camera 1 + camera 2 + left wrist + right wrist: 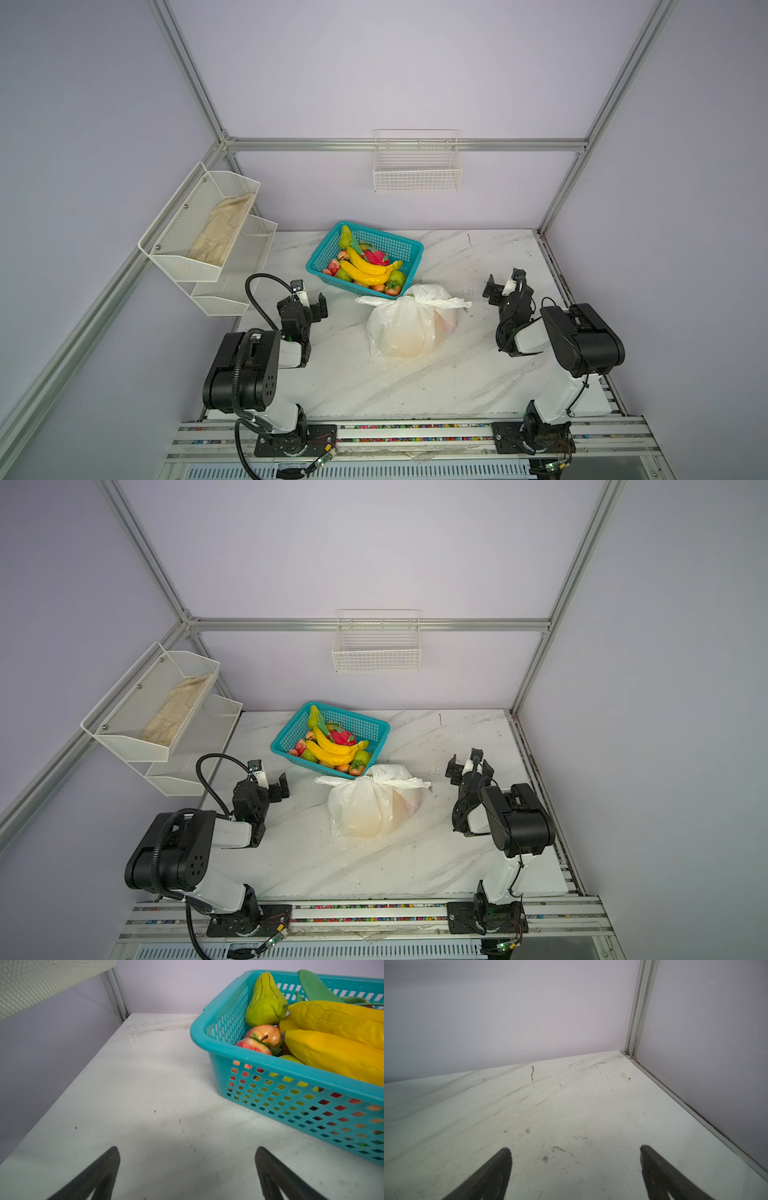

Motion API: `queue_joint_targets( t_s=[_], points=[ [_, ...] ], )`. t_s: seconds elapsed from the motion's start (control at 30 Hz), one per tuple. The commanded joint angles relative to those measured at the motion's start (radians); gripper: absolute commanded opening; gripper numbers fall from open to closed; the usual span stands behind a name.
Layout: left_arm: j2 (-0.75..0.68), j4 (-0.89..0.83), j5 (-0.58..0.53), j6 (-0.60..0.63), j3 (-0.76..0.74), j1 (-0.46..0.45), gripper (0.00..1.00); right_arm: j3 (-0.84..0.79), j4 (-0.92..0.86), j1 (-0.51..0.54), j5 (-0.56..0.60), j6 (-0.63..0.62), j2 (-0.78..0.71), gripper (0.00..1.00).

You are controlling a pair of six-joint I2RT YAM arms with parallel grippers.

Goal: Place the fake fruits into the plastic bag and tie a complex knot

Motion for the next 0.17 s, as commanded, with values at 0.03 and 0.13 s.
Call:
queue_joint_targets(
  t_s=[0.03,0.13],
  points=[
    [-0.010,0.045,0.007,0.015,0.022,-0.005,1.00,0.016,0.049,0.001,0.002,-0.014,-0.004,0.97],
    [-0.010,0.044,0.007,0.018,0.022,-0.005,1.00,0.012,0.056,0.002,0.002,-0.015,-0.007,0.97]
  ],
)
